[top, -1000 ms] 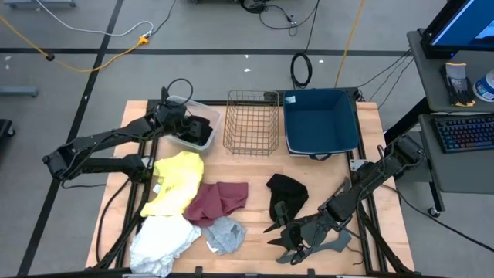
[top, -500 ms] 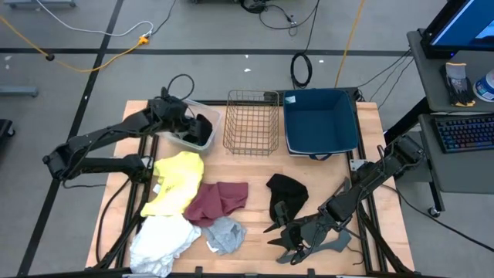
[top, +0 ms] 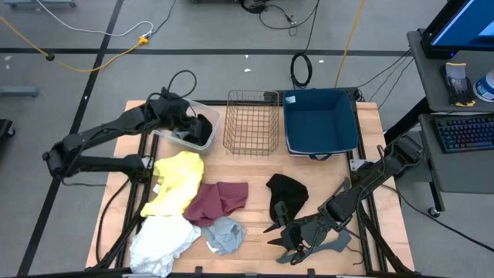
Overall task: Pick & Place Cloths
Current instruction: Put the black boxer into the wire basket
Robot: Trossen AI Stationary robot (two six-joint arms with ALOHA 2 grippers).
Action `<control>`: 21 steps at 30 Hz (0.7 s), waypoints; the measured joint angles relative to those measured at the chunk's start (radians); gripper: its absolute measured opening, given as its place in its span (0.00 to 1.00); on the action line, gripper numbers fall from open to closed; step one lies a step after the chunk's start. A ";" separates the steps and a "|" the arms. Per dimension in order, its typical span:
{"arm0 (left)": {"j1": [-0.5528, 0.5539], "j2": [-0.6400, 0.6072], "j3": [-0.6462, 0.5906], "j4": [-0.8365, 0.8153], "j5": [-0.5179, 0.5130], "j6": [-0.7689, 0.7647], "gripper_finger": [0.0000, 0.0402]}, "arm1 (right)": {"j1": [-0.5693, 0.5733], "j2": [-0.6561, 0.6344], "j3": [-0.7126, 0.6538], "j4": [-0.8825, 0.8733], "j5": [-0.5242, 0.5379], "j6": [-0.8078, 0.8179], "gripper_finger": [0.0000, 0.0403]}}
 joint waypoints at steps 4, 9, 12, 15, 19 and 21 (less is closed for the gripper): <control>-0.075 0.000 0.013 0.005 0.009 0.005 0.42 | 0.000 0.000 0.000 -0.022 0.000 0.000 0.39; -0.184 0.000 0.013 0.008 0.009 0.062 0.42 | 0.000 0.000 0.001 -0.096 0.000 0.000 0.39; -0.254 0.000 0.013 0.026 0.011 0.116 0.42 | 0.000 0.000 0.001 -0.154 0.001 0.000 0.39; -0.324 0.000 0.013 0.066 0.011 0.172 0.42 | 0.000 0.000 0.001 -0.197 0.021 0.001 0.39; -0.414 0.000 0.013 0.155 0.008 0.251 0.42 | 0.000 0.000 0.001 -0.217 0.068 0.001 0.39; -0.455 0.000 0.013 0.198 0.007 0.289 0.42 | 0.000 -0.004 0.001 -0.232 0.089 0.008 0.39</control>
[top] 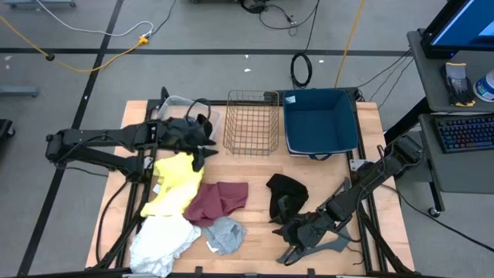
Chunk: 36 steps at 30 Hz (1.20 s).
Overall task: Pick & Place Cloths
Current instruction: Put the black boxer into the wire basket
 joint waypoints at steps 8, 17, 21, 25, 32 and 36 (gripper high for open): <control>-0.151 0.000 0.000 0.069 -0.078 0.067 0.42 | 0.000 -0.044 0.000 -0.108 0.056 0.088 0.39; -0.329 0.000 -0.011 0.103 -0.148 0.059 0.42 | -0.008 -0.075 0.000 -0.282 0.148 0.224 0.39; -0.387 0.000 -0.045 0.140 -0.202 0.050 0.42 | -0.023 -0.075 0.000 -0.376 0.147 0.312 0.39; -0.416 0.000 -0.101 0.212 -0.229 0.021 0.42 | -0.041 -0.075 0.000 -0.478 0.144 0.412 0.39; -0.431 0.000 -0.174 0.297 -0.229 -0.026 0.42 | -0.074 -0.075 0.000 -0.526 0.029 0.488 0.39; -0.431 0.000 -0.184 0.307 -0.230 -0.029 0.42 | -0.089 -0.075 0.000 -0.540 0.015 0.494 0.39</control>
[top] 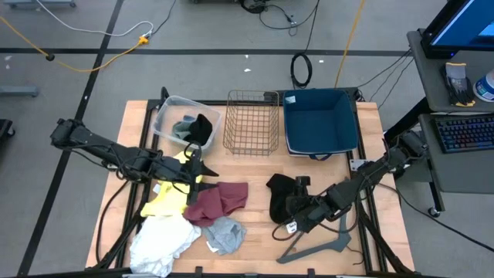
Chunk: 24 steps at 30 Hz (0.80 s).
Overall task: Pick & Place Cloths
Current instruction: Put the black boxer into the wire basket
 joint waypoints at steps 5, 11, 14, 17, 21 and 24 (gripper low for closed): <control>0.000 0.000 0.000 0.000 0.000 0.000 0.42 | -0.017 0.000 -0.004 -0.003 -0.003 0.022 0.39; 0.000 0.000 0.000 0.000 0.000 0.004 0.42 | -0.030 0.000 -0.107 0.098 -0.080 0.028 0.39; 0.001 0.000 0.000 0.000 0.000 0.006 0.42 | -0.030 0.000 -0.186 0.189 -0.081 0.048 0.39; 0.000 0.000 0.000 0.000 0.000 0.006 0.42 | -0.036 0.001 -0.255 0.244 -0.081 0.082 0.39; 0.000 0.000 0.000 0.004 0.000 0.002 0.42 | -0.053 0.001 -0.322 0.271 -0.081 0.162 0.39; 0.000 0.000 0.000 0.033 0.000 0.004 0.42 | -0.061 0.001 -0.346 0.272 -0.080 0.204 0.37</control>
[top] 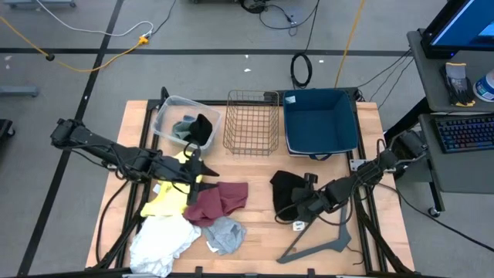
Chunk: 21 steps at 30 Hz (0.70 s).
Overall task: Pick & Place Cloths
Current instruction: Put the black boxer into the wire basket
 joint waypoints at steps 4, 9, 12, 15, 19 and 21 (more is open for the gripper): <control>0.000 0.000 0.000 0.020 0.000 0.012 0.42 | -0.001 0.000 -0.005 0.008 0.001 0.009 0.30; 0.000 0.000 0.000 0.021 0.000 0.010 0.42 | 0.000 0.000 -0.005 0.082 -0.001 -0.011 0.13; 0.000 0.000 0.000 0.022 0.000 0.010 0.42 | 0.001 0.000 -0.005 0.141 -0.002 -0.047 0.03; 0.000 0.000 0.000 0.026 0.000 0.009 0.42 | 0.001 0.000 -0.005 0.219 -0.005 -0.087 0.02; 0.000 0.000 0.000 0.043 0.000 0.009 0.42 | 0.001 0.000 -0.005 0.349 -0.059 -0.159 0.01; 0.000 0.000 0.000 0.053 0.001 0.014 0.42 | 0.001 0.000 -0.005 0.425 -0.079 -0.192 0.01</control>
